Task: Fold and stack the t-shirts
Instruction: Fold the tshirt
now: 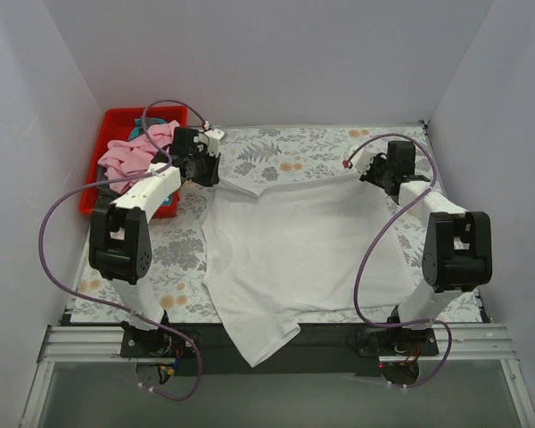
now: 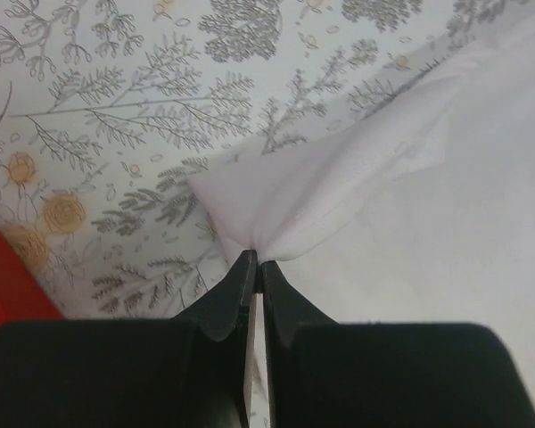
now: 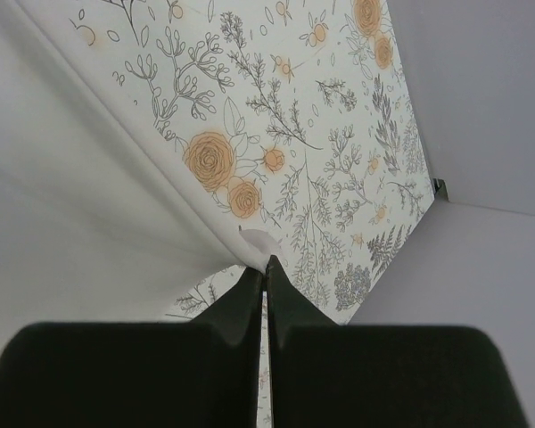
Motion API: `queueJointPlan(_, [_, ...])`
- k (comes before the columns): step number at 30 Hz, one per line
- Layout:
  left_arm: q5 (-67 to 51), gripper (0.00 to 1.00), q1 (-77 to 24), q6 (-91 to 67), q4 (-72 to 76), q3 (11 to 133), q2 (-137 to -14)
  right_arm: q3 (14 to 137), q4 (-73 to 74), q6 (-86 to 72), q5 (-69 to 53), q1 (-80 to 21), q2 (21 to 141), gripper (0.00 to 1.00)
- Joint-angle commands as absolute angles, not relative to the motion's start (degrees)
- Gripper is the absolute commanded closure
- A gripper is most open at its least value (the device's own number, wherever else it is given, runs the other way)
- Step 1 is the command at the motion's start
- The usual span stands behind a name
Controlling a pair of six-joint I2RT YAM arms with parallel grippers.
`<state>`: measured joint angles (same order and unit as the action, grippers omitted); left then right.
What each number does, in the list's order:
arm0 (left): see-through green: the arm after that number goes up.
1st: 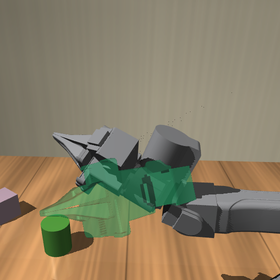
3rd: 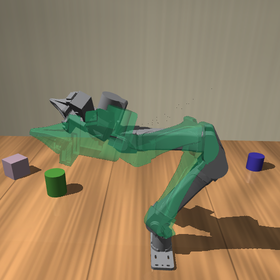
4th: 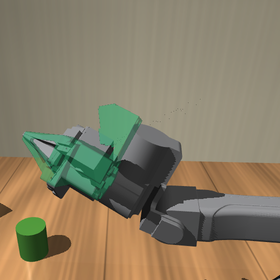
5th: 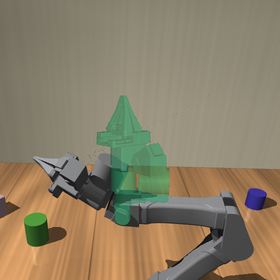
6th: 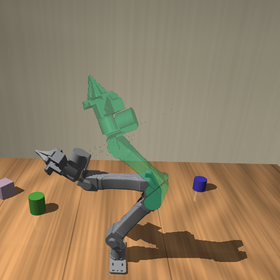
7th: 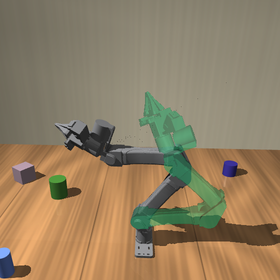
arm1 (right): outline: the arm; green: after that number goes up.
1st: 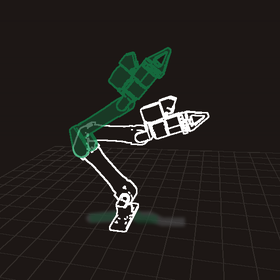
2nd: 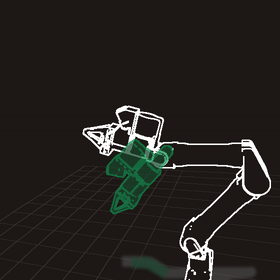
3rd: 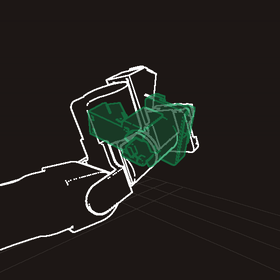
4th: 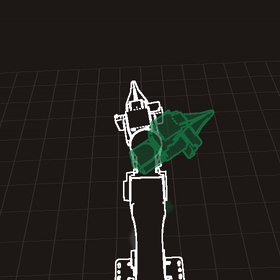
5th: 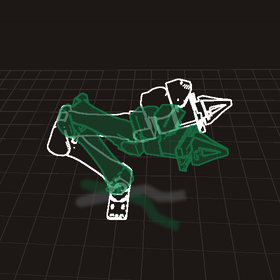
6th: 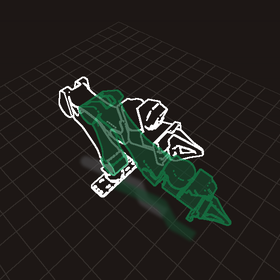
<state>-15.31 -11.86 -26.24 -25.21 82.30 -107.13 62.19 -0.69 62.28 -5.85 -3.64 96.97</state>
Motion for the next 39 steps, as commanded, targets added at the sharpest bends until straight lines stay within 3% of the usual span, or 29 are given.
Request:
queueJointPlan(1, [-18.6,1.00,-13.3,-25.8,-31.1,76.8,-96.4,61.4,1.7,63.7,-9.1,-2.4,93.1,0.99])
queueJointPlan(14, [-22.8,1.00,-19.5,-27.3,-50.0,70.9,-86.2,57.7,8.2,69.6,-11.0,-1.2,89.2,0.99])
queueJointPlan(39, [-25.1,1.00,-21.4,-29.1,-52.9,62.5,-86.7,50.5,12.9,76.5,-10.2,-0.5,86.5,0.99])
